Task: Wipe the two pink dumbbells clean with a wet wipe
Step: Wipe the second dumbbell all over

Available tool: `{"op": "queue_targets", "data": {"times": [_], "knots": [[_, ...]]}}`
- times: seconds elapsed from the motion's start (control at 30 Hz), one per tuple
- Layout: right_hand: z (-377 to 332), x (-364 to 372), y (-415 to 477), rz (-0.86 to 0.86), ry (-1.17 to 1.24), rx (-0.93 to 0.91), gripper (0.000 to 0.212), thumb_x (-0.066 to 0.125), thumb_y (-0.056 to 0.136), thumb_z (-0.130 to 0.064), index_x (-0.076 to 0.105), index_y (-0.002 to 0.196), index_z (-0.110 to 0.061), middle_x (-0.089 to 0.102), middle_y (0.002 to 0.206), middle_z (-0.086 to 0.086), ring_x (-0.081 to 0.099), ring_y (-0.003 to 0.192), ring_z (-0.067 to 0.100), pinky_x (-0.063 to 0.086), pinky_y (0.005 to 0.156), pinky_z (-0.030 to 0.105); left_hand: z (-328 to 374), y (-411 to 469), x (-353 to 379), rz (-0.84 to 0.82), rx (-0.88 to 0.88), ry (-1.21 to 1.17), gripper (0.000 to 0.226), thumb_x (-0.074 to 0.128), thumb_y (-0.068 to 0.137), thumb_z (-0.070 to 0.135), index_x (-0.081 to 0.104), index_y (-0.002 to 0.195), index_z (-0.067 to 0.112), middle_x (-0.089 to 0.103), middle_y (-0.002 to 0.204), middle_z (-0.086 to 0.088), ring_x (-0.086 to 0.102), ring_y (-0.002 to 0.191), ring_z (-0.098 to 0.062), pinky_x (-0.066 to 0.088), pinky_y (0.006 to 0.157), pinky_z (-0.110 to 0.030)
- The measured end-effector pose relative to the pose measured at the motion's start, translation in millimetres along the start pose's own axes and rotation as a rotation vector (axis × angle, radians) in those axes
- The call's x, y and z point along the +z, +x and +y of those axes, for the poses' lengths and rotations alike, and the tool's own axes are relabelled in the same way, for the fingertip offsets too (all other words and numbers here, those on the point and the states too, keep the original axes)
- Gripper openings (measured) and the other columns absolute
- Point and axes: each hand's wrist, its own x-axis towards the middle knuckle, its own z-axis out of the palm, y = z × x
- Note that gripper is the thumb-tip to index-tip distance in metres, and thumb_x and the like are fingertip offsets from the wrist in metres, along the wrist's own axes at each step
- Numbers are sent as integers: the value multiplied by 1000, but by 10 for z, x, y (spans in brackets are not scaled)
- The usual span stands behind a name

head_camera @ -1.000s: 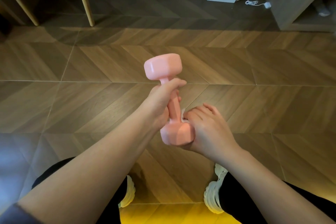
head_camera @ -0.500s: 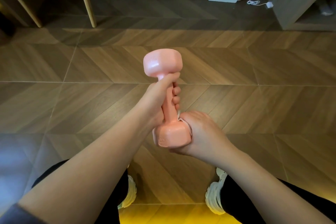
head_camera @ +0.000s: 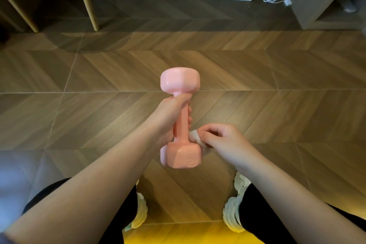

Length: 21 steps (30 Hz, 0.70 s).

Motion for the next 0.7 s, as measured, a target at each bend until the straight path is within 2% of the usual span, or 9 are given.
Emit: {"op": "queue_targets", "data": {"times": [0.07, 0.13, 0.27, 0.37, 0.43, 0.5, 0.57, 0.63, 0.7], "knots": [[8, 38, -19, -91, 42, 32, 8, 71, 87, -33, 78, 82, -34, 74, 81, -12, 63, 74, -4, 46, 69, 15, -7, 4, 1, -3, -6, 9, 17, 49, 97, 27, 48, 93, 11, 45, 65, 1, 44, 51, -14, 40, 46, -22], [5, 55, -19, -104, 65, 58, 4, 78, 82, -35, 78, 82, -31, 75, 81, -9, 65, 75, 1, 47, 71, 20, -21, 10, -1, -6, -6, 19, 16, 49, 97, 27, 48, 94, 11, 45, 65, 1, 44, 51, -14, 39, 49, -24], [-27, 36, -7, -102, 24, 122, 14, 75, 86, -17, 75, 72, -20, 70, 66, -4, 62, 65, 7, 53, 70, 26, -56, 17, -1, -8, -12, 14, 13, 50, 97, 24, 46, 103, 14, 46, 68, -1, 45, 52, -16, 40, 49, -25], [-23, 4, -4, 60, 99, 189, 16, 67, 92, -13, 71, 77, -14, 70, 75, 7, 65, 70, 14, 59, 79, 36, -76, 22, 13, 4, -25, -14, 19, 52, 97, 23, 44, 111, 14, 48, 69, -2, 47, 52, -16, 43, 47, -25], [-37, -42, -1, 229, 287, 221, 11, 63, 96, -14, 70, 87, -12, 72, 84, 9, 69, 73, 14, 61, 75, 33, -70, 24, 15, -2, -28, -54, 20, 51, 99, 25, 43, 113, 12, 48, 70, -3, 48, 52, -17, 45, 49, -26], [-34, -70, -3, 281, 486, 232, 9, 61, 97, -15, 69, 94, -12, 76, 88, 6, 73, 78, 15, 59, 72, 30, -54, 23, 19, -3, -17, -87, 21, 50, 101, 27, 43, 112, 11, 48, 71, -3, 48, 52, -16, 47, 53, -29], [-55, -43, -26, 179, 566, 238, 12, 61, 96, -16, 71, 91, -15, 77, 88, 4, 73, 79, 16, 55, 73, 32, -38, 15, 23, 7, 4, -89, 20, 48, 103, 28, 44, 110, 9, 50, 69, -2, 50, 51, -15, 46, 54, -26], [-44, 2, -36, 55, 521, 218, 27, 59, 96, -21, 77, 77, -18, 76, 84, 2, 70, 77, 14, 50, 77, 32, -22, 1, 22, 9, 18, -89, 21, 45, 104, 28, 46, 108, 8, 55, 64, -3, 52, 48, -14, 44, 48, -20], [-55, -8, -26, 27, 544, 205, 44, 55, 99, -22, 77, 61, -17, 74, 76, 0, 69, 73, 12, 50, 78, 29, -7, -15, 18, 11, 9, -100, 23, 44, 104, 29, 46, 109, 7, 53, 69, -6, 51, 49, -14, 42, 46, -19]]}}
